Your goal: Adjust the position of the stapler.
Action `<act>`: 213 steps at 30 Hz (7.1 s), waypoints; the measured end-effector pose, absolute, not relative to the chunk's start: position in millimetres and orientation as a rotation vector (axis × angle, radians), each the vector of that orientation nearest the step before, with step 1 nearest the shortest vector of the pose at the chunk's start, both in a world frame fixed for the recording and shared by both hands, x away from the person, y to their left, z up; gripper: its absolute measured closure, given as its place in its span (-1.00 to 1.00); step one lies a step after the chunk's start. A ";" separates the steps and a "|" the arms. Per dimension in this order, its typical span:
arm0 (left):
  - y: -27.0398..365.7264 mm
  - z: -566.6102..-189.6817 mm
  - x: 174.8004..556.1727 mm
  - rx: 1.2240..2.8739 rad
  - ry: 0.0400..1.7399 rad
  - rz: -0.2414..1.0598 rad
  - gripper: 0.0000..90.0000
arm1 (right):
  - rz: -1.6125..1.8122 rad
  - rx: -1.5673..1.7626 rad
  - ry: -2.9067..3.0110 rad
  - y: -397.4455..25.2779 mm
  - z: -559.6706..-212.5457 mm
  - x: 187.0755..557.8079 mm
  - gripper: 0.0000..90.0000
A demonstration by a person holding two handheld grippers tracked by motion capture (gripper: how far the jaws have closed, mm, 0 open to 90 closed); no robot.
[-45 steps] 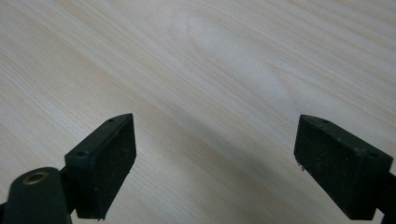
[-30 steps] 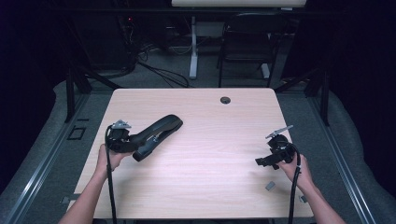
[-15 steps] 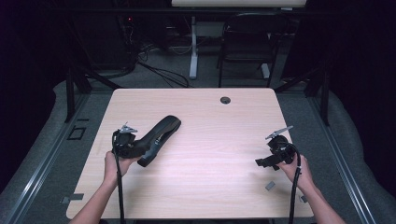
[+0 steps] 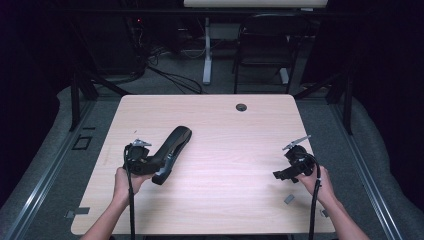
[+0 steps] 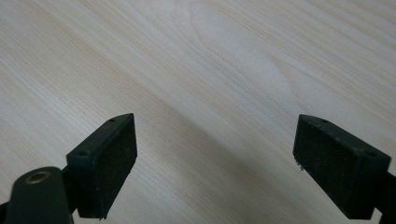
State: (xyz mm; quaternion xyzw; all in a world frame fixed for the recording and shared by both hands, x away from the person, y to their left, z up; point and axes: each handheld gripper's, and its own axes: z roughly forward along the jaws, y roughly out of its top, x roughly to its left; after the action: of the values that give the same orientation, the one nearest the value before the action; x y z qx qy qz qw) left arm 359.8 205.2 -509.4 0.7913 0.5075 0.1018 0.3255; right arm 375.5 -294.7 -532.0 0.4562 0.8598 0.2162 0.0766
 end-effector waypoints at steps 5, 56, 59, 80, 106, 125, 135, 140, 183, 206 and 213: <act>203.0 -508.6 356.8 2.073 1.342 0.257 0.19 | 0.665 1.356 2.568 -294.2 -532.5 374.3 -0.71; 139.7 -512.1 330.8 2.257 1.051 0.092 0.23 | 0.628 1.299 2.637 -287.1 -533.5 373.4 -0.71; 135.2 -512.7 332.5 2.265 1.031 0.101 0.23 | 0.628 1.301 2.633 -287.0 -534.0 373.7 -0.71; 98.5 -516.5 350.6 2.251 0.944 0.101 0.26 | 0.700 1.370 2.643 -284.7 -532.8 375.7 -0.71; 184.5 -496.9 370.9 2.195 1.049 0.229 -0.76 | 0.917 1.368 2.551 -238.8 -505.8 360.5 -1.00; 216.9 -514.6 386.0 2.100 1.215 0.180 -0.99 | 0.962 1.049 2.769 -124.4 -495.9 368.0 -0.72; 216.0 -518.3 386.8 2.112 1.223 0.181 -0.99 | 0.871 0.977 2.783 -59.8 -495.3 377.2 -0.41; 216.5 -519.7 387.9 2.097 1.219 0.164 -1.00 | 0.748 0.867 2.690 -38.1 -495.8 377.6 -0.23; 215.9 -523.0 387.4 2.114 1.214 0.165 -0.99 | 0.689 0.729 2.798 -70.6 -495.1 382.3 0.24; 217.9 -523.1 388.4 2.130 1.207 0.169 -0.99 | 0.745 0.558 2.891 -108.9 -496.7 356.2 0.24; 215.0 -524.3 389.2 2.145 1.200 0.171 -1.00 | 0.716 0.480 2.925 -115.2 -496.5 354.9 0.24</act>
State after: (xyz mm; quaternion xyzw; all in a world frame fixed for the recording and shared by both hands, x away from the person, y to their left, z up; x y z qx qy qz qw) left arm 389.2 215.0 -524.3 0.8211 0.4593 0.0655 0.3325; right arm 354.9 -115.2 -496.5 0.1574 0.9582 0.2346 0.0459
